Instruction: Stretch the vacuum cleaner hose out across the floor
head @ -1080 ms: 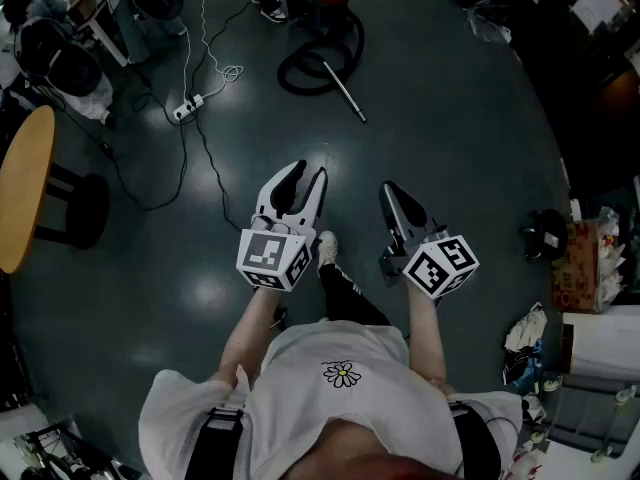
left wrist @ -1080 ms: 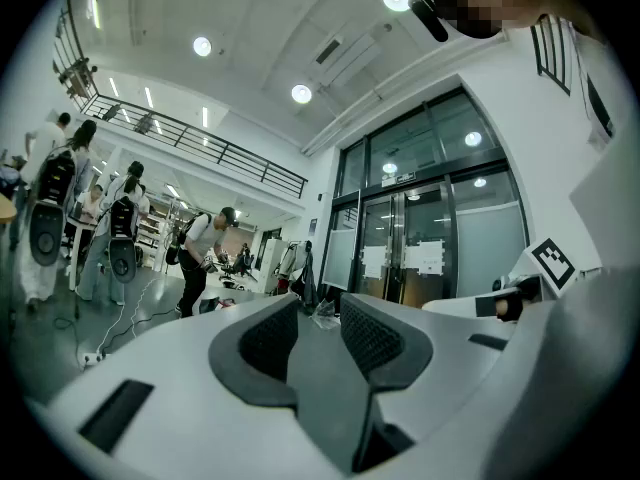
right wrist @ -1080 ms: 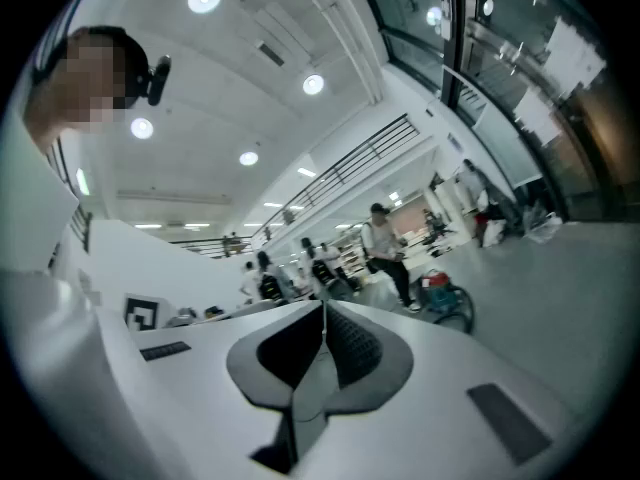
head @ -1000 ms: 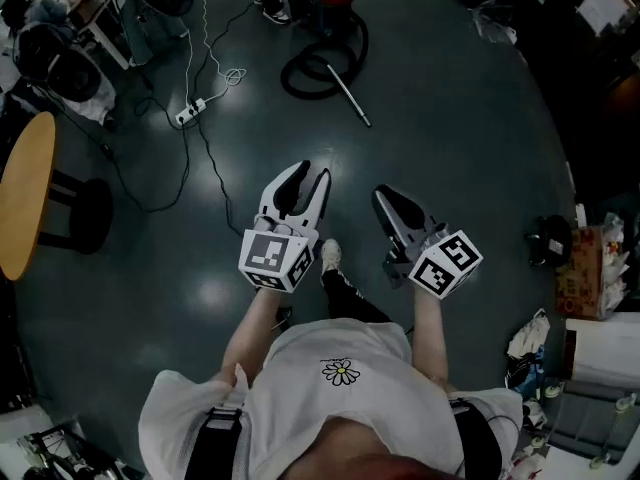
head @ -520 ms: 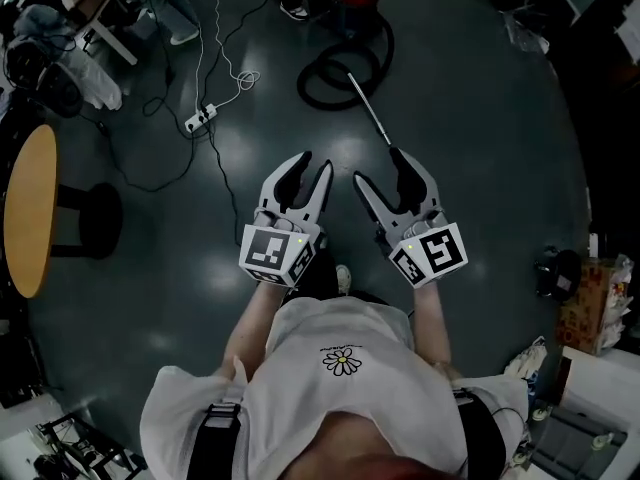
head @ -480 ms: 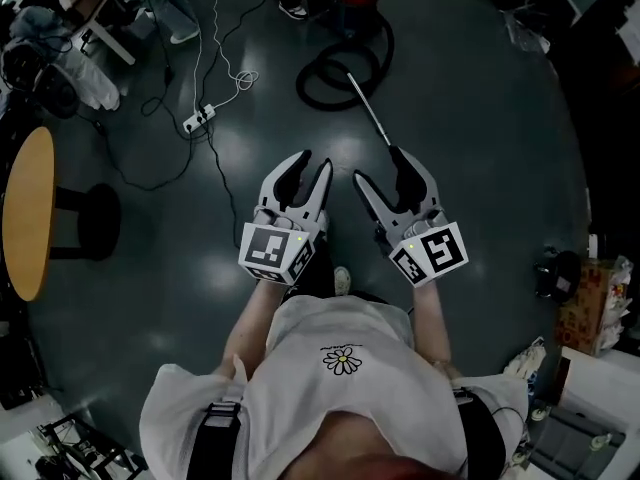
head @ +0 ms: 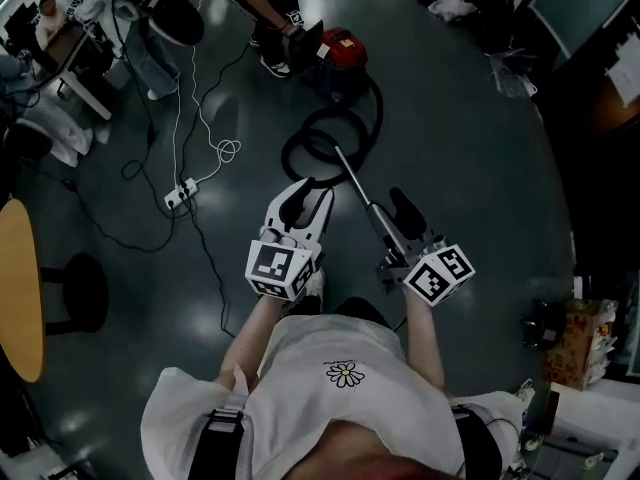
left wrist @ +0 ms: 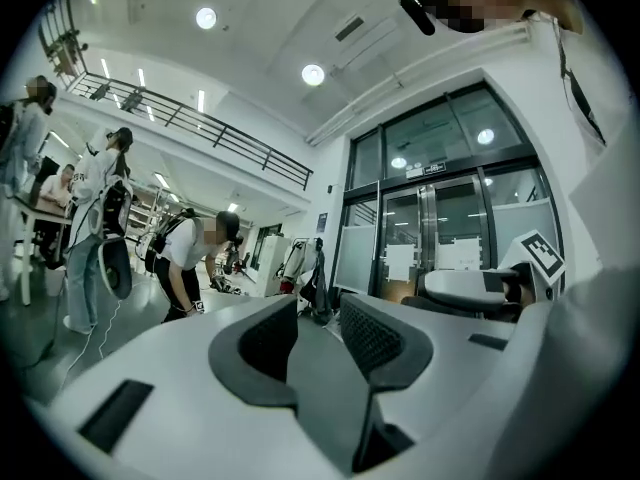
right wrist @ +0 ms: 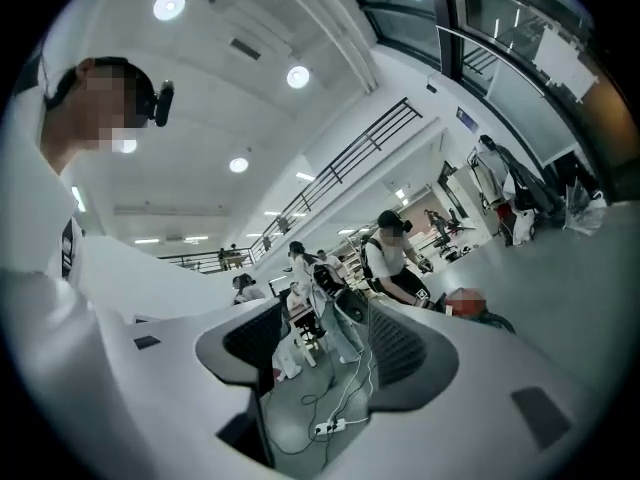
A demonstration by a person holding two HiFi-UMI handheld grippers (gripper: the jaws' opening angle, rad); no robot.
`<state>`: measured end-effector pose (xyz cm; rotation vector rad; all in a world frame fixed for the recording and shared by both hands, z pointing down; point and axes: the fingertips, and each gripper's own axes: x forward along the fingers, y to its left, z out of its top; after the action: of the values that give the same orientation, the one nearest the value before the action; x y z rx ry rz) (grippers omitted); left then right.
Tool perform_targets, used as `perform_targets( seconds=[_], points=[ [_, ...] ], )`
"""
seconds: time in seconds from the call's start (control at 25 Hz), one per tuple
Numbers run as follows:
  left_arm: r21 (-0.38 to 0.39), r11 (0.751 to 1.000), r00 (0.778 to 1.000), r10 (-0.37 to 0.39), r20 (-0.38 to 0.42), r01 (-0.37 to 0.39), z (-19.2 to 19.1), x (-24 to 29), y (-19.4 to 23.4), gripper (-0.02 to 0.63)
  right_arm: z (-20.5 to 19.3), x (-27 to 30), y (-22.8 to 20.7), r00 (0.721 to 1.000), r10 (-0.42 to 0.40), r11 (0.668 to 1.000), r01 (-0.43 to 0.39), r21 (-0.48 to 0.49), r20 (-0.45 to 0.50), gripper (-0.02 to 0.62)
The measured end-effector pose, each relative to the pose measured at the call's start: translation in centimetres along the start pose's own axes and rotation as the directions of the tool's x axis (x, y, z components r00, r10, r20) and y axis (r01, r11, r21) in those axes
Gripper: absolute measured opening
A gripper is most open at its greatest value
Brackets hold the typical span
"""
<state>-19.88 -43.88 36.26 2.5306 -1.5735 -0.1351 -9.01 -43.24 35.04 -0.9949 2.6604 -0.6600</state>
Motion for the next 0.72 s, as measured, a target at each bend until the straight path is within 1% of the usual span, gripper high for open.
perform_targets(
  seconds=[0.08, 0.24, 0.44, 0.52, 0.56, 0.6, 0.64, 0.72],
  points=[
    [0.017, 1.0, 1.0, -0.011, -0.003, 0.011, 1.0, 3.6, 2.8, 0.14, 0.9, 3.3, -2.4, 1.0, -0.027, 1.0, 0.027, 0.009, 0.003, 0.282],
    [0.017, 1.0, 0.999, -0.017, -0.028, 0.018, 1.7, 9.6, 6.5, 0.14, 1.6, 7.9, -7.1, 0.997, -0.064, 0.997, 0.066, 0.042, -0.038, 0.282],
    [-0.004, 1.0, 0.999, -0.021, -0.045, 0.02, 0.4, 17.1, 10.4, 0.14, 2.2, 13.0, -13.7, 0.993, -0.084, 0.995, 0.089, 0.049, -0.083, 0.282],
    [0.003, 1.0, 0.999, -0.026, -0.039, 0.027, 0.0, 21.0, 11.4, 0.14, 3.1, 14.8, -17.3, 0.99, -0.101, 0.994, 0.104, 0.029, -0.099, 0.282],
    [0.014, 0.999, 0.999, -0.029, -0.023, 0.029, -0.1, 23.1, 12.0, 0.14, 3.6, 15.9, -19.6, 0.989, -0.108, 0.994, 0.111, 0.023, -0.106, 0.282],
    [0.03, 0.999, 1.0, -0.025, 0.001, 0.025, -0.3, 25.2, 12.8, 0.14, 3.8, 17.1, -22.0, 0.987, -0.114, 0.993, 0.117, 0.021, -0.116, 0.282],
    [0.049, 0.999, 1.0, -0.006, 0.024, 0.005, -0.6, 27.0, 13.8, 0.14, 3.7, 18.4, -24.5, 0.984, -0.12, 0.992, 0.125, 0.025, -0.135, 0.282],
    [0.071, 0.995, 0.997, 0.068, 0.039, -0.071, -1.3, 30.1, 16.1, 0.14, 3.5, 20.7, -28.8, 0.973, -0.131, 0.989, 0.142, 0.047, -0.189, 0.282]
  ],
)
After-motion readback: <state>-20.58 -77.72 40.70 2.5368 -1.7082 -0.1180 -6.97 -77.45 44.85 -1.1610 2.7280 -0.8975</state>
